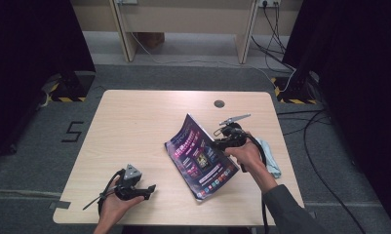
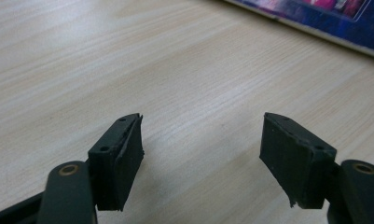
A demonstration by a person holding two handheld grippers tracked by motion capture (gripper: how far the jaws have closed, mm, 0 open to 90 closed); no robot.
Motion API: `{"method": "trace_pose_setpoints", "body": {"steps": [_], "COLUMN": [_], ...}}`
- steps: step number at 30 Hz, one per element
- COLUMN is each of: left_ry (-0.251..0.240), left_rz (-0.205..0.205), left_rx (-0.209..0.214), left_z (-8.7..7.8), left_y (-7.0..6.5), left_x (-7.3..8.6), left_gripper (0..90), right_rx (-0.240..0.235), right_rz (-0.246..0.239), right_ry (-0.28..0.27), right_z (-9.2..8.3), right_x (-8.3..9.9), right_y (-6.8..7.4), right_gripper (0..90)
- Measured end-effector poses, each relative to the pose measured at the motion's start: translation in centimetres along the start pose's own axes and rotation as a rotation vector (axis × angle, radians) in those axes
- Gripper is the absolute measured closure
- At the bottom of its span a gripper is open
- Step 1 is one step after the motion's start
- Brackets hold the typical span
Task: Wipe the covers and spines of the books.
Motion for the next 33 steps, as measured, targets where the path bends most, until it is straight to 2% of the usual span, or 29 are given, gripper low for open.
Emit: {"method": "trace_pose_setpoints", "body": {"steps": [2, 4, 17, 20, 21, 26, 28, 29, 30, 33], "left_ry": [0.014, 0.043, 0.025, 0.021, 0.022, 0.02, 0.019, 0.019, 0.02, 0.019], "left_rz": [0.006, 0.036, 0.036, 0.033, 0.032, 0.034, 0.033, 0.033, 0.031, 0.03], "left_rx": [-0.014, -0.04, -0.04, -0.042, -0.043, -0.042, -0.043, -0.043, -0.044, -0.045], "left_z": [0.2, 0.3, 0.5, 0.5, 0.5, 0.6, 0.6, 0.6, 0.6, 0.6], "left_y": [0.2, 0.4, 0.3, 0.3, 0.3, 0.2, 0.2, 0.2, 0.2, 0.2], "left_x": [0.2, 0.5, 0.5, 0.4, 0.4, 0.4, 0.4, 0.4, 0.4, 0.4], "left_gripper": [29.4, 29.0, 25.3, 25.2, 25.2, 25.1, 25.1, 25.1, 25.0, 25.0], "right_rx": [0.018, 0.033, 0.099, 0.144, 0.181, 0.274, 0.277, 0.27, 0.249, 0.228], "right_rz": [-0.02, -0.041, -0.117, -0.153, -0.167, -0.2, -0.212, -0.206, -0.219, -0.229], "right_ry": [0.014, 0.017, 0.003, 0.007, 0.008, 0.018, 0.023, 0.028, 0.025, 0.038], "right_z": [-0.3, -0.5, -3.1, -3.7, -3.9, -4.2, -3.8, -3.5, -3.3, -2.9], "right_x": [-0.5, -1.1, -4.7, -5.5, -5.9, -6.4, -6.0, -5.7, -5.6, -5.0], "right_y": [0.2, 0.4, 1.1, 0.8, 0.5, -0.7, -0.7, -0.3, 0.0, 0.9], "right_gripper": [83.2, 83.2, 83.3, 83.3, 83.3, 83.2, 83.2, 83.2, 83.2, 83.1]}}
Point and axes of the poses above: each handheld gripper's, and its own axes: z roughly forward along the jaws, x roughly out of its underside, y roughly to its left, the point moved 9 cm from there along z, roughly forward along the jaws, and after that the axes turned 7 degrees about z, right-handed, at the moved point
